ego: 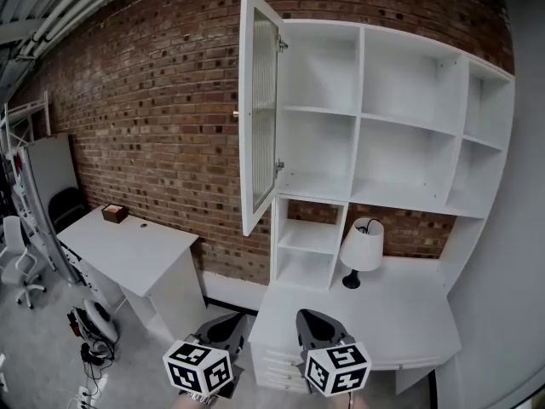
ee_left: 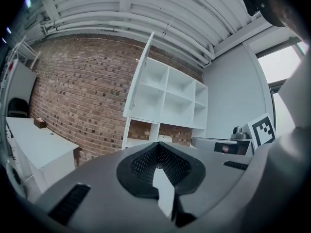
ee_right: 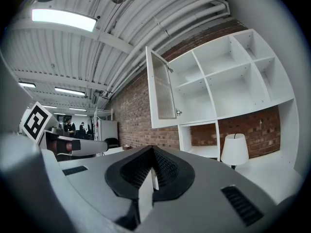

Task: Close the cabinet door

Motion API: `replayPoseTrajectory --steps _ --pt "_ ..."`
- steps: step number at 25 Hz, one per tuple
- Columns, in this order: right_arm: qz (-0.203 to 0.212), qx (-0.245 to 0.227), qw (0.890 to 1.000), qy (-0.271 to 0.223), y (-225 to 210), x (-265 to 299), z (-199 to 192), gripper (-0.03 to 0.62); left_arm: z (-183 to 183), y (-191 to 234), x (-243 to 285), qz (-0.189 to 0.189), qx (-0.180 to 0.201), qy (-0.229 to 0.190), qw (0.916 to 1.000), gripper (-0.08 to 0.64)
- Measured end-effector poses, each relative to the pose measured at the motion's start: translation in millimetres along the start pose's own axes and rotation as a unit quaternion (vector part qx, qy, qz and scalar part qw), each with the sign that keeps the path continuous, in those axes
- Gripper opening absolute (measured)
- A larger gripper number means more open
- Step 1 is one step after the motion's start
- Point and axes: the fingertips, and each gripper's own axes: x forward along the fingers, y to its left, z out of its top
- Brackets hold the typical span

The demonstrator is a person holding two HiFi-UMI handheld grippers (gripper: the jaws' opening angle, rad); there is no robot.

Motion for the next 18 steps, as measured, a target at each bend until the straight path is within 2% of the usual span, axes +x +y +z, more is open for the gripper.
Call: replayPoseTrajectory --steps 8,18 --pt "-0.007 -0.009 1.000 -0.002 15 56 6 0.026 8 53 18 -0.008 -0.008 -0.001 0.9999 0.008" --pt "-0.030 -0.011 0.999 -0.012 30 104 13 0.026 17 92 37 -0.040 -0.004 0.001 0.9992 0.008"
